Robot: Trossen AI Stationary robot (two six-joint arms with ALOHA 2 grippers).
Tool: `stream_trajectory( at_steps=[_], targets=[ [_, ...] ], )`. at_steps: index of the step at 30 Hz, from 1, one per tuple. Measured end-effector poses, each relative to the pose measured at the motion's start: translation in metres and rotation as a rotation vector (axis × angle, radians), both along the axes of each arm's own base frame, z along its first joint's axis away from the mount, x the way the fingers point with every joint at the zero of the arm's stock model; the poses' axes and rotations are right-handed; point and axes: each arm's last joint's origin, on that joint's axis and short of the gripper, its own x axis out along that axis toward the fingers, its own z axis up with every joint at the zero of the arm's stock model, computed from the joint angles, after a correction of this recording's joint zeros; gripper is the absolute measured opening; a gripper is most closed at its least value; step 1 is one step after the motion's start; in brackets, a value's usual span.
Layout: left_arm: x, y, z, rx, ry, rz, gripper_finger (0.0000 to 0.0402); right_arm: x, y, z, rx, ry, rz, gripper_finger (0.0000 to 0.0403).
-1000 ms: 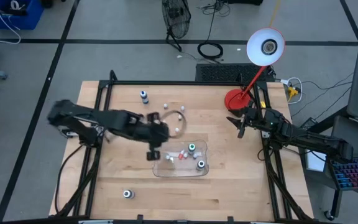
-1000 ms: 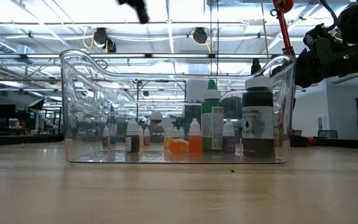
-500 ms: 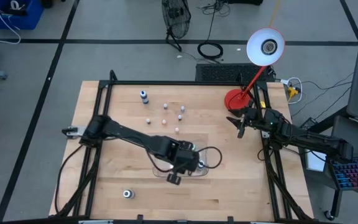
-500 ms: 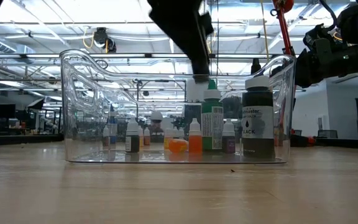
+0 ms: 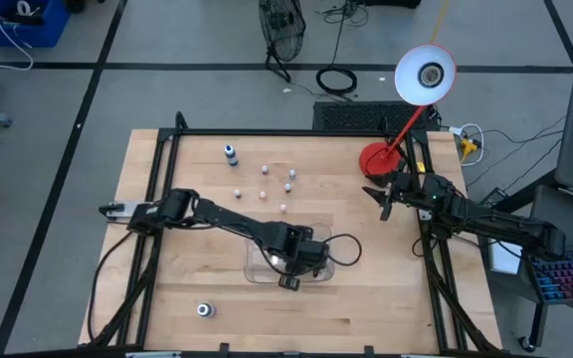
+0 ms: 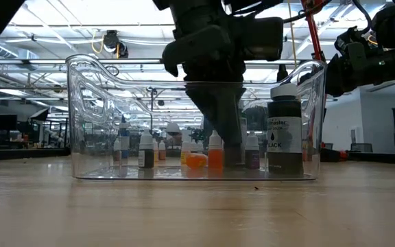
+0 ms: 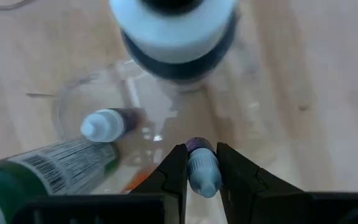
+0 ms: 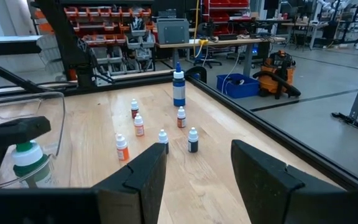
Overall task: Pick & Place food coloring
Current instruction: Put the small violet food coloring bottle into the transparent bin
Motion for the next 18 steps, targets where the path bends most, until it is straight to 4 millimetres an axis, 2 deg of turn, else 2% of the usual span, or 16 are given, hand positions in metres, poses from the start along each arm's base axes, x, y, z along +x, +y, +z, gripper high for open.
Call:
stream_trajectory(
  at_steps=[11,18],
  targets=[
    [-0.0021,0.0007,-0.0037,-0.044,0.023,0.035,0.0067,0.0,0.0,-0.0001,0.001,0.001,0.0,0.0171],
    [-0.0034,-0.0047,-0.0038,-0.049,0.026,0.027,0.0153,0.0,0.0,-0.0001,0.0,0.001,0.0,0.0171]
  ],
)
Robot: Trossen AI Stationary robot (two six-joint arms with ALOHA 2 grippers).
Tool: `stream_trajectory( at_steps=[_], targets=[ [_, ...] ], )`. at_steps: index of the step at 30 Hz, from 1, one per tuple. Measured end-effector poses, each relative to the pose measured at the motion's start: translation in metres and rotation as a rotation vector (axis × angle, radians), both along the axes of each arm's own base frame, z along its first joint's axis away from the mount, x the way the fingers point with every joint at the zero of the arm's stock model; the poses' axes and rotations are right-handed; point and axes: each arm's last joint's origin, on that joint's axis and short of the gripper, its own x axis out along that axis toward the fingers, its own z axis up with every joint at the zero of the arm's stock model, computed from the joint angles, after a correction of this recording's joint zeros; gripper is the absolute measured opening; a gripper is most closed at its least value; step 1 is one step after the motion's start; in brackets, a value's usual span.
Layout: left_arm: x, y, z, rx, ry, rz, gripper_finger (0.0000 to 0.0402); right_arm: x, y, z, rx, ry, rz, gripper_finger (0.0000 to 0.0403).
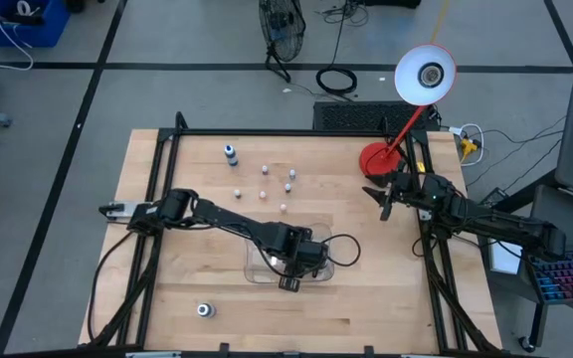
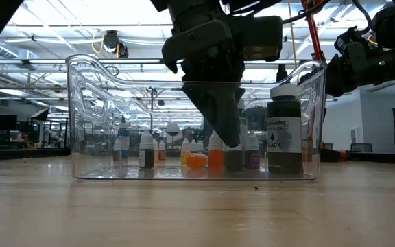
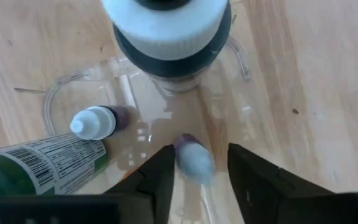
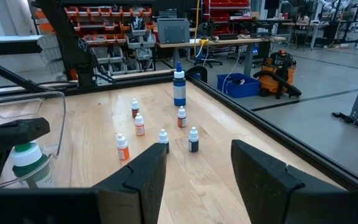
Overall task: Pick & Place food coloring
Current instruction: Put the small violet food coloring bottle into the transparent bin, then put the small red food coloring bottle into the transparent bin
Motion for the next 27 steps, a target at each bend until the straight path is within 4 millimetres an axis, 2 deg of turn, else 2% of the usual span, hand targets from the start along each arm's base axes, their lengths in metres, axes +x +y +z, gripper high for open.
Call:
stream_trajectory(
  at_steps=[4,8,14,21,27],
  targets=[
    [0.0,-0.002,0.0,0.0,-0.005,-0.005,0.017,0.0,0.0,0.0,0.0,0.0,0.0,0.0171],
    [0.001,-0.002,0.001,0.002,-0.017,-0.005,0.0167,0.0,0.0,0.0,0.0,0.0,0.0,0.0171],
    [0.001,-0.001,0.017,0.012,-0.021,-0.022,0.0156,0.0,0.0,0.0,0.0,-0.001,0.0,0.0171],
    [-0.009,0.009,0.068,0.161,-0.119,0.038,0.0167,0.0,0.0,0.0,0.001,0.002,0.0,0.0171],
    [-0.049,0.035,0.118,0.316,-0.081,0.201,0.0174,0.0,0.0,0.0,0.001,0.001,0.0,0.0171]
  ],
)
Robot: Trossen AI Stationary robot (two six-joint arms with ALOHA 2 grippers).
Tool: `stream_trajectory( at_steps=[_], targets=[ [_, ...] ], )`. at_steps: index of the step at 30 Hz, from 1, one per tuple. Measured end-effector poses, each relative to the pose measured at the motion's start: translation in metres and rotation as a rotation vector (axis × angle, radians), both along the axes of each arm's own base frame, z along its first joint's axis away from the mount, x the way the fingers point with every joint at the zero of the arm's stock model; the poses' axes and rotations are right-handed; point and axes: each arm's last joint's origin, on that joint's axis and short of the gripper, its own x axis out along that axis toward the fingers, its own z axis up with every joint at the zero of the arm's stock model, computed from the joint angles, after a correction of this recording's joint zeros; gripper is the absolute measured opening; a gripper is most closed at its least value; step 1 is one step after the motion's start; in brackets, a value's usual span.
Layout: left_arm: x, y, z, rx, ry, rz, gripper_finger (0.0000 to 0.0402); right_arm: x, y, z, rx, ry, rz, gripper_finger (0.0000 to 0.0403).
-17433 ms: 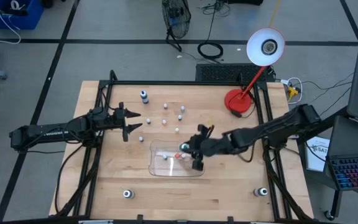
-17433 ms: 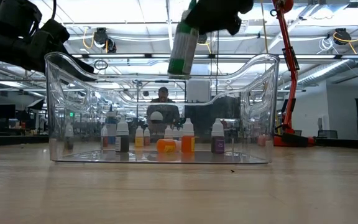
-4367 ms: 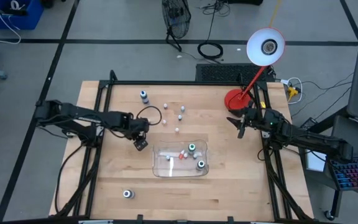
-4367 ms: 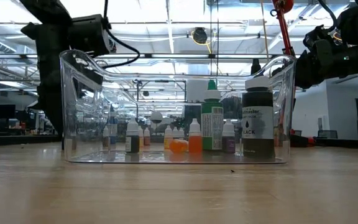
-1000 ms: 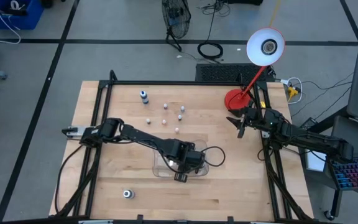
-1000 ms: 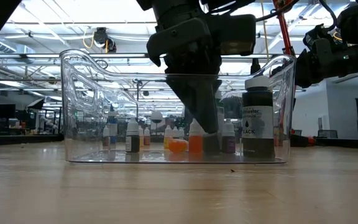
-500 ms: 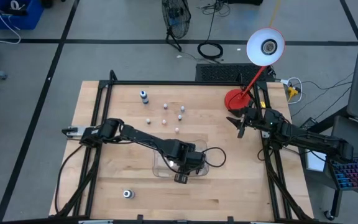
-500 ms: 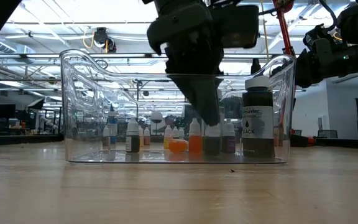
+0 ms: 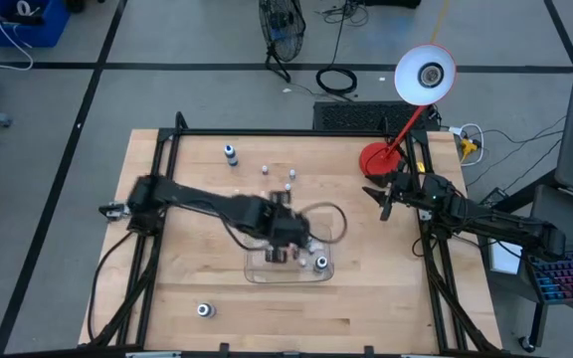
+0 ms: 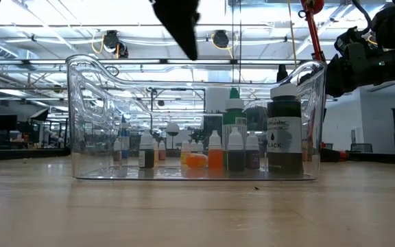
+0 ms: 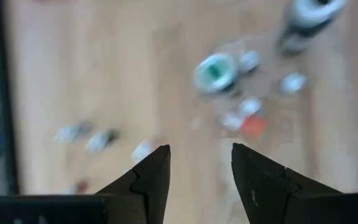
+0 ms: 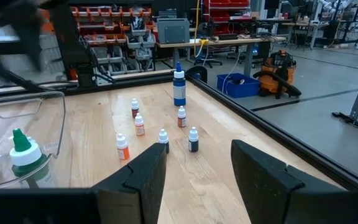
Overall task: Pick & Place food coloring
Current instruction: Put the small red food coloring bottle into the transparent bin
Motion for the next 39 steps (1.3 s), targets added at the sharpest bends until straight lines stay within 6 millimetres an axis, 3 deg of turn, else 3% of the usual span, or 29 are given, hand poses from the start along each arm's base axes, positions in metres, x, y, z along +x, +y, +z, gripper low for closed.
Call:
stream_trajectory(
  at_steps=[3,7,12,17,23,29,39],
  targets=[
    [-0.025,0.018,0.013,-0.02,-0.02,0.085,0.0171,0.0,0.0,0.0,0.0,0.0,0.0,0.0171],
    [-0.059,0.051,0.015,-0.126,-0.12,0.196,0.0161,0.0,0.0,0.0,0.0,0.001,0.0,0.0171],
    [-0.105,0.093,-0.014,-0.191,-0.177,0.331,0.0153,0.0,0.0,0.0,0.001,0.002,0.0,0.0171],
    [-0.133,0.118,-0.047,-0.23,-0.118,0.45,0.0162,0.0,0.0,0.0,0.0,0.002,0.0,0.0171],
    [-0.148,0.129,-0.073,-0.25,-0.01,0.539,0.0207,0.0,0.0,0.0,0.001,0.002,0.0,0.0171],
    [-0.156,0.14,-0.085,-0.229,0.021,0.592,0.0254,0.0,0.0,0.0,0.001,0.002,0.0,0.0171],
    [-0.167,0.171,-0.105,-0.256,-0.069,0.681,0.0271,0.0,0.0,0.0,0.001,0.002,0.0,0.0171]
  ],
)
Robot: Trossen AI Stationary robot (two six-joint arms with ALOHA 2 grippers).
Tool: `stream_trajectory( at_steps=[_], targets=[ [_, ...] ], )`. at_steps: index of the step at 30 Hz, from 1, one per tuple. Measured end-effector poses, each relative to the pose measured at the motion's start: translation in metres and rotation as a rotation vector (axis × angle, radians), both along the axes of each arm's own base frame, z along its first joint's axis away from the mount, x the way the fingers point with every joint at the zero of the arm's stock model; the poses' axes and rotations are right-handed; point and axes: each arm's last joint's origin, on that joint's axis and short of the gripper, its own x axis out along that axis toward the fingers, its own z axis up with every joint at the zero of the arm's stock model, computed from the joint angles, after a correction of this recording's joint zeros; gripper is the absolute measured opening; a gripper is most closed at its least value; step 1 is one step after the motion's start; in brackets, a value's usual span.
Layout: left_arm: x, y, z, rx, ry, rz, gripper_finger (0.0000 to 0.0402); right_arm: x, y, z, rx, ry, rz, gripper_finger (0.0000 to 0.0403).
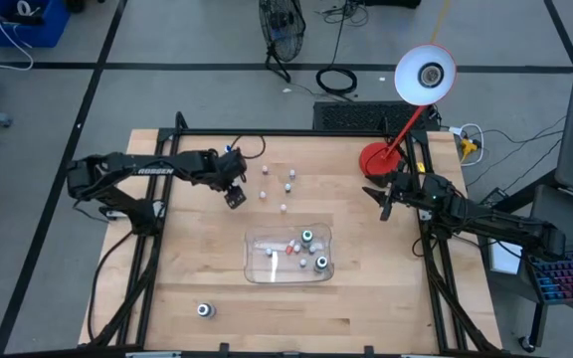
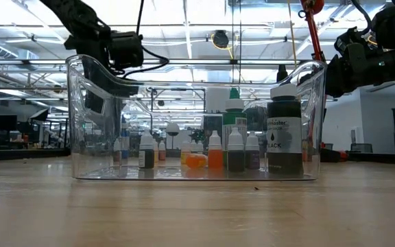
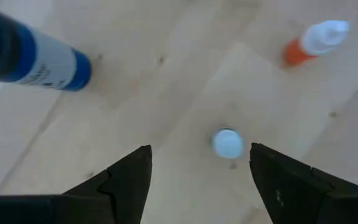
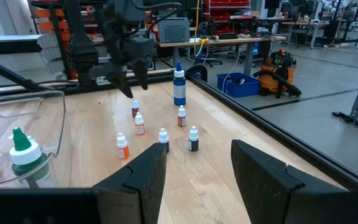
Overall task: Pick & Place food coloring
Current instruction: Put the small red food coloring bottle into the transparent bin
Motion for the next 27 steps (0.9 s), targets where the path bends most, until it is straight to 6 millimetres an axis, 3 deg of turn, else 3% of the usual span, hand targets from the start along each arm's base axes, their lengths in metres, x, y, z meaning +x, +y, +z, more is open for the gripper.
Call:
stream_trajectory(
  at_steps=[9,20,27],
  targets=[
    [-0.003,0.008,-0.01,-0.014,-0.056,-0.015,0.0271,0.0,0.0,0.0,0.0,0.0,0.0,0.0171],
    [0.008,0.014,-0.043,-0.034,0.022,-0.031,0.0271,0.0,0.0,0.0,-0.001,0.0,0.0,0.0171],
    [0.007,0.013,-0.038,-0.027,0.011,-0.039,0.0271,0.0,0.0,0.0,0.0,0.0,0.0,0.0171]
  ],
)
